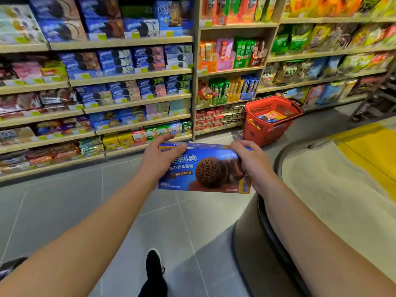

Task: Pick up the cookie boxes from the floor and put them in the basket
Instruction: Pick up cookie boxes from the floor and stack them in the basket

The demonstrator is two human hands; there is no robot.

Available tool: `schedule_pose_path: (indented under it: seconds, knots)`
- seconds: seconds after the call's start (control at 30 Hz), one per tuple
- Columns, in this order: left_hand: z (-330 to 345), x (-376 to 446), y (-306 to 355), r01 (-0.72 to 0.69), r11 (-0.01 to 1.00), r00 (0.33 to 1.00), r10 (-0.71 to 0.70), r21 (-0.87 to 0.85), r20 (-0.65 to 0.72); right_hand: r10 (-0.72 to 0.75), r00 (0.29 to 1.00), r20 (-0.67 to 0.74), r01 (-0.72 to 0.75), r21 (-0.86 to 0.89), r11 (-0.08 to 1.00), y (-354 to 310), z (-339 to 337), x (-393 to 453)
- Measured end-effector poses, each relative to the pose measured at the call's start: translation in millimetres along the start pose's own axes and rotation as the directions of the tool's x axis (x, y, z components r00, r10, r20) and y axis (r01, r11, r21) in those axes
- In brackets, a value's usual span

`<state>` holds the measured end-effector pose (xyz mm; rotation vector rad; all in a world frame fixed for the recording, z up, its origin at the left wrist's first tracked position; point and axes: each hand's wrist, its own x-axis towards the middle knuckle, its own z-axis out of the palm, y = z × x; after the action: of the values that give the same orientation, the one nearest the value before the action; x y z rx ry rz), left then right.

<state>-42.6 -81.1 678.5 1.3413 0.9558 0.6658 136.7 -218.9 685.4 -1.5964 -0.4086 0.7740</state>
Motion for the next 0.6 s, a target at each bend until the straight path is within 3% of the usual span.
schedule_pose_path:
  seconds: [0.2, 0.6]
  knots:
    - [15.3, 156.9, 33.9, -0.024, 1.0, 0.988, 0.022, 0.012, 0.151, -0.051, 0.984, -0.17, 0.049, -0.016, 0.999, -39.7, 24.5, 119.4]
    - [119.3, 405.4, 64.0, 0.047, 0.996, 0.922, -0.072, 0.075, 0.379, 0.046, 0.925, -0.378, -0.035, 0.036, 0.999, -76.3, 1.2, 337.6]
